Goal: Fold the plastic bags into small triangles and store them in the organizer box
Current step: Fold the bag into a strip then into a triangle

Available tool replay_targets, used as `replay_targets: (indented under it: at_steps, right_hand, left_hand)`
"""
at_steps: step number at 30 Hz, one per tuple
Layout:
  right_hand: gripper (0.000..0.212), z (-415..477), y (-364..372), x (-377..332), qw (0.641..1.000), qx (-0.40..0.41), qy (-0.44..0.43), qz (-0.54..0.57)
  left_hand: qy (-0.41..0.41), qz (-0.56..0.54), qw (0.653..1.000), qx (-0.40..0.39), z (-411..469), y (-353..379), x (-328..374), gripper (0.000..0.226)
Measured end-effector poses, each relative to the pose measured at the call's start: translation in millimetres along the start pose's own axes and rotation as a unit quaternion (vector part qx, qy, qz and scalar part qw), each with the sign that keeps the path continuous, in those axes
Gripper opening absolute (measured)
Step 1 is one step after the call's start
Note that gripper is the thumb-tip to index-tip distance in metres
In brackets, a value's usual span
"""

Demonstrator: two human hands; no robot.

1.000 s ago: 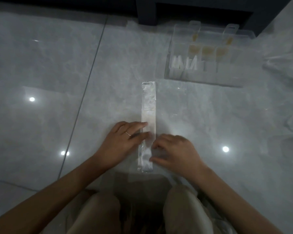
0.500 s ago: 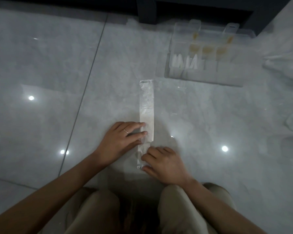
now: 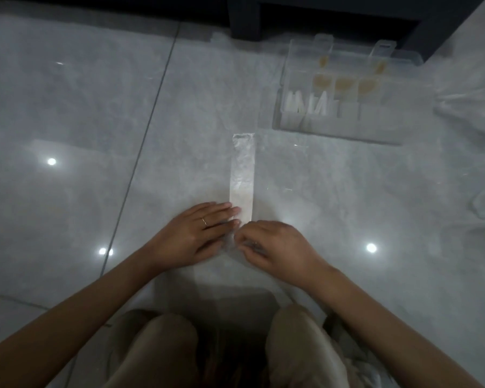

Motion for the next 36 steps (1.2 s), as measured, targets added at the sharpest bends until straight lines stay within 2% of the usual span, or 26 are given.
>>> replay_targets:
  at_steps: [2, 5, 8, 11, 15, 17, 19, 21, 23, 25, 30, 36]
  right_hand:
    - [0.02, 8, -4, 8, 0.998, -0.008, 0.039, 0.044]
    - [0.026, 22, -8, 27, 0.988, 0.015, 0.112, 0.105]
    - [0.016, 36, -4, 47, 0.978, 0.025, 0.16, 0.135]
    - [0.008, 42, -1, 63, 0.967, 0.054, 0.189, 0.163]
    - [0.019, 37, -10, 68, 0.947, 0.146, 0.215, 0.187]
    - [0.021, 27, -25, 58, 0.942, 0.223, 0.203, 0.148]
    - [0.018, 12, -37, 40, 0.946, 0.264, 0.164, 0.087]
    - [0.018, 1, -38, 17, 0.967, 0.239, 0.085, 0.028]
    - [0.025, -9, -24, -4, 0.985, 0.166, -0.006, -0.043]
    - [0.032, -19, -5, -10, 0.989, 0.094, -0.051, -0.103]
    - [0.041, -29, 18, -8, 0.987, 0.013, -0.054, -0.15]
    - [0.04, -28, 24, -5, 0.984, -0.003, -0.049, -0.172]
  left_hand:
    - [-0.011, -0.011, 1.0, -0.004, -2, 0, -1, 0.04]
    - [-0.081, -0.051, 0.994, 0.051, -4, -3, -9, 0.032]
    - [-0.168, -0.104, 0.972, 0.123, -4, -3, -17, 0.041]
    - [-0.242, -0.127, 0.948, 0.161, -5, -1, -26, 0.032]
    - [-0.286, -0.126, 0.933, 0.177, -7, 3, -30, 0.031]
    - [-0.306, -0.137, 0.923, 0.187, -10, 4, -34, 0.032]
    - [-0.317, -0.151, 0.915, 0.199, -10, 4, -35, 0.032]
    - [-0.316, -0.161, 0.911, 0.21, -10, 3, -33, 0.029]
    - [-0.31, -0.166, 0.91, 0.217, -9, 2, -29, 0.023]
    - [-0.304, -0.166, 0.912, 0.219, -8, 2, -25, 0.019]
    - [-0.307, -0.149, 0.916, 0.212, -9, 3, -21, 0.022]
    - [-0.324, -0.154, 0.911, 0.206, -4, 1, -20, 0.028]
Point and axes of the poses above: each hand's wrist, its own z-axis towards the middle knuckle, its own y-axis out of the palm, x = y × z, the point moved 9 cm from there along z, towards the middle knuckle, and after that the axes turned 1 degree about -z, right-handed, at the moved point
